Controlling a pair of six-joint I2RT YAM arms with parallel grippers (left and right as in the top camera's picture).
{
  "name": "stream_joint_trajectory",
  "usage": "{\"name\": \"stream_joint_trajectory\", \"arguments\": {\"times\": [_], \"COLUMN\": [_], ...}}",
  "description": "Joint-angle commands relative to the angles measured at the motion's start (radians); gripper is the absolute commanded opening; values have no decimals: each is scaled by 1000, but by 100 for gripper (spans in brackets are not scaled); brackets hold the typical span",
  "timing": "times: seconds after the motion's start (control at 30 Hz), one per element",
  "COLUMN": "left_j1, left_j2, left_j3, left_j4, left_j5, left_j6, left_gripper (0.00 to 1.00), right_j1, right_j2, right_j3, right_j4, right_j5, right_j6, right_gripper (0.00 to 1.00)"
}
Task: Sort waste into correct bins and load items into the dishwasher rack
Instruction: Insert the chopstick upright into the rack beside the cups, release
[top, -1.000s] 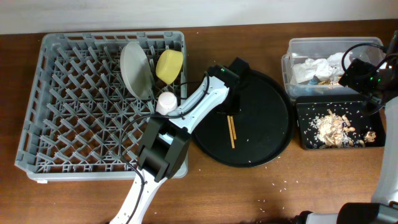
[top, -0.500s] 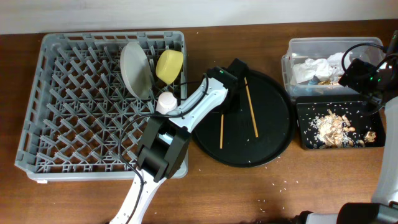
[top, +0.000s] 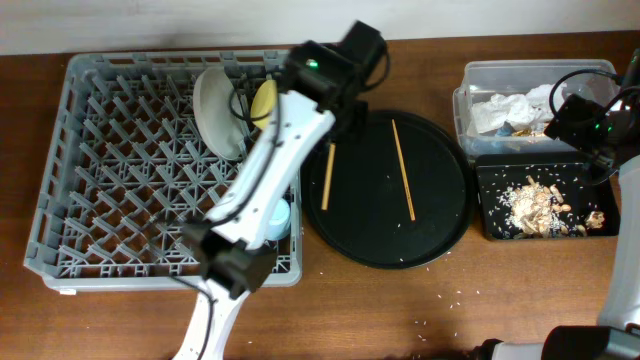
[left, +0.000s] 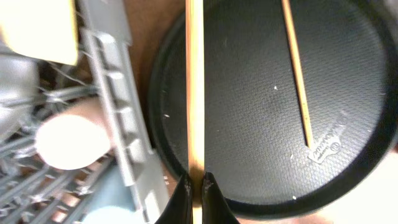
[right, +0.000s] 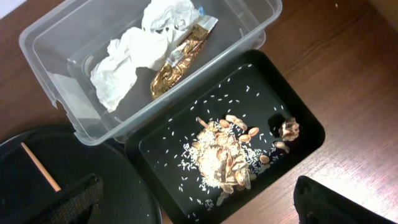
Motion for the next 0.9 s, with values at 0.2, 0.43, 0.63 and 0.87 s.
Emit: {"name": "stream_joint_trajectory", "arguments": {"times": [0.2,0.43,0.63,0.87], "left_j1": [219,329,357,212], "left_j2": [-707,-711,-711,-710], "left_j3": [-920,-1433,-1471,-1201], "left_j4": [215,778,908,907], "left_j5": [-153,-250,-203,-47], "left_j6": [84,208,216,193], "left_gripper": [1,0,63,63], "right_j1": [-1,-1,-1,-1], "right_j2": [4,4,4,4], "right_j3": [2,2,2,2], "right_j4": [-1,-1,-1,-1], "right_j5": [16,16,16,16], "right_j6": [11,11,11,11], "right_gripper": [98,98,98,98]}}
